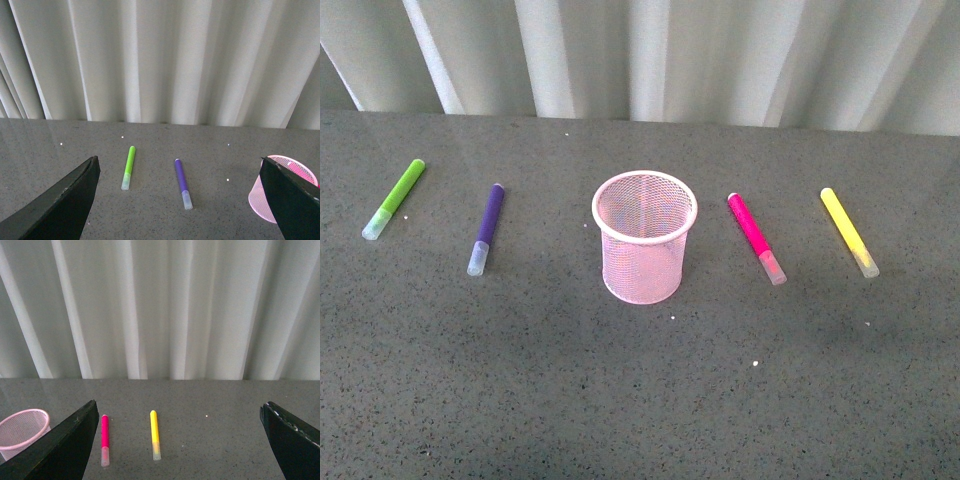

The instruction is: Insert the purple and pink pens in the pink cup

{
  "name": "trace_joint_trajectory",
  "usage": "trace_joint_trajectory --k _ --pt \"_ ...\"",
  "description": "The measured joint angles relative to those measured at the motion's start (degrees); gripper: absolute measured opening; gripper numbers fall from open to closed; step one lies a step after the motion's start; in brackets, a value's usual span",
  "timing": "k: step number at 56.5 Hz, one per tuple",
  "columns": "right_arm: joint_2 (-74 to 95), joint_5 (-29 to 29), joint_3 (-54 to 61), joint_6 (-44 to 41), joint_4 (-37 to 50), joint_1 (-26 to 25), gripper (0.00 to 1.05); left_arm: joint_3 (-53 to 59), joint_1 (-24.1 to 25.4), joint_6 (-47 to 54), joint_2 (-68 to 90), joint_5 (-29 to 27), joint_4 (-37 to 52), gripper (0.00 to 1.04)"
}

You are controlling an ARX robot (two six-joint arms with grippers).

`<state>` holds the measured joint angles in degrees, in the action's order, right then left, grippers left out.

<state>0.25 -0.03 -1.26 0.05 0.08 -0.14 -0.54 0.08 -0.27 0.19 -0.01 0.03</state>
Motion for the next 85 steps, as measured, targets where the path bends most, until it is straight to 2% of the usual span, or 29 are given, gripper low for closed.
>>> trace_joint_trajectory --k 67,72,75,79,81,85 --pt "0.00 0.00 0.00 0.00 0.00 0.00 0.98 0.00 0.00 0.00 0.02 0.02 -0.02 0.98" --pt "0.00 0.00 0.00 0.00 0.00 0.00 0.98 -6.69 2.84 -9.11 8.33 3.02 -15.15 0.98" --pt "0.00 -0.02 0.00 0.02 0.00 0.00 0.98 -9.86 6.01 -12.98 12.48 4.57 -20.70 0.98" --pt "0.00 0.00 0.00 0.00 0.00 0.02 0.98 -12.04 10.45 -15.06 15.12 7.34 -21.64 0.98" --pt "0.00 0.02 0.00 0.02 0.00 0.02 0.98 -13.55 12.66 -15.54 17.44 9.07 -19.37 0.98" --pt "0.00 0.00 0.00 0.00 0.00 0.02 0.98 -16.70 13.33 -14.86 23.08 7.37 -13.14 0.98"
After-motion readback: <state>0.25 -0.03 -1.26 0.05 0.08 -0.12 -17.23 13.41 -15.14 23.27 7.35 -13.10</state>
